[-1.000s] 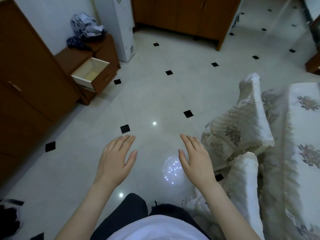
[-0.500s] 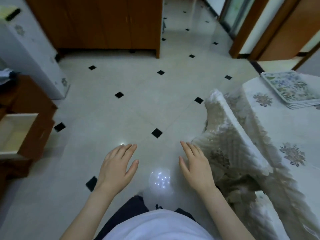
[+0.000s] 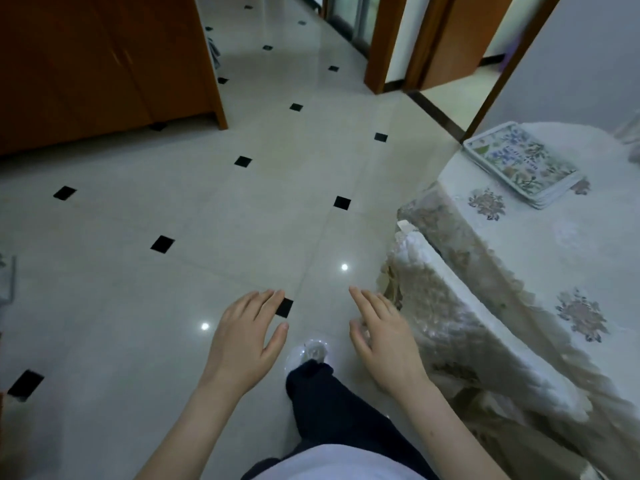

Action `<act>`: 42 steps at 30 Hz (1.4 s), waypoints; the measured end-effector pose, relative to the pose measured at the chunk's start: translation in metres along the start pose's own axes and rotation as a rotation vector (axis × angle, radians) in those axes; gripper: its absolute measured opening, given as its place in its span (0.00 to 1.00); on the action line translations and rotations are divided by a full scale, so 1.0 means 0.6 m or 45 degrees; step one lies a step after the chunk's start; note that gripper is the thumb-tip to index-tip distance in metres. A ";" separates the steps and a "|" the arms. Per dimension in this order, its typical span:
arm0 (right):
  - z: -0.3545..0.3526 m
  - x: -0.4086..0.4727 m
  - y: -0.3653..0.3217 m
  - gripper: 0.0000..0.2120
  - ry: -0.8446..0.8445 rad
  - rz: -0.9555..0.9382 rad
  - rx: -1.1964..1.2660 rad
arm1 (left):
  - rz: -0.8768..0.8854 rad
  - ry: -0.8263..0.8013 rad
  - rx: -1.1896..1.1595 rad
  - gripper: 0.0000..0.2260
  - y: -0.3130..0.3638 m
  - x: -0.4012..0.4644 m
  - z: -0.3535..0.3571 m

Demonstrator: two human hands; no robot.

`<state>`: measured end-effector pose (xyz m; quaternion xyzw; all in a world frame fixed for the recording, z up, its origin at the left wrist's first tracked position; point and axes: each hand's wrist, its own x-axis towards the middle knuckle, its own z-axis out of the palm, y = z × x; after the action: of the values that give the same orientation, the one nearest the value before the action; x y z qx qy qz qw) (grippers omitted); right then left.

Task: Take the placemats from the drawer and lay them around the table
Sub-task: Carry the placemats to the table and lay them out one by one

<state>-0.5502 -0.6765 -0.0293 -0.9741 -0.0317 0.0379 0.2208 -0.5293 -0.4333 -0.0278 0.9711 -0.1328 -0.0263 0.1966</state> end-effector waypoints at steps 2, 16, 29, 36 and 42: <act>0.009 0.068 0.006 0.28 -0.021 0.014 0.008 | 0.019 -0.037 0.021 0.24 -0.018 0.062 0.006; -0.097 0.495 0.032 0.26 0.121 0.051 -0.052 | 0.148 0.026 0.049 0.25 -0.070 0.534 -0.098; -0.113 0.774 0.118 0.25 0.310 0.528 -0.068 | 0.715 -0.216 0.051 0.24 -0.093 0.979 -0.057; -0.170 0.895 0.139 0.25 0.484 0.853 -0.035 | 1.058 -0.276 0.009 0.24 -0.036 1.229 -0.083; -0.189 0.932 0.195 0.27 0.536 1.087 0.004 | 1.204 -0.439 -0.061 0.24 0.031 1.332 -0.018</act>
<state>0.0217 -0.7861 -0.0114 -0.8862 0.4169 -0.0731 0.1885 0.2369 -0.6602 -0.0095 0.7814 -0.5882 -0.0973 0.1843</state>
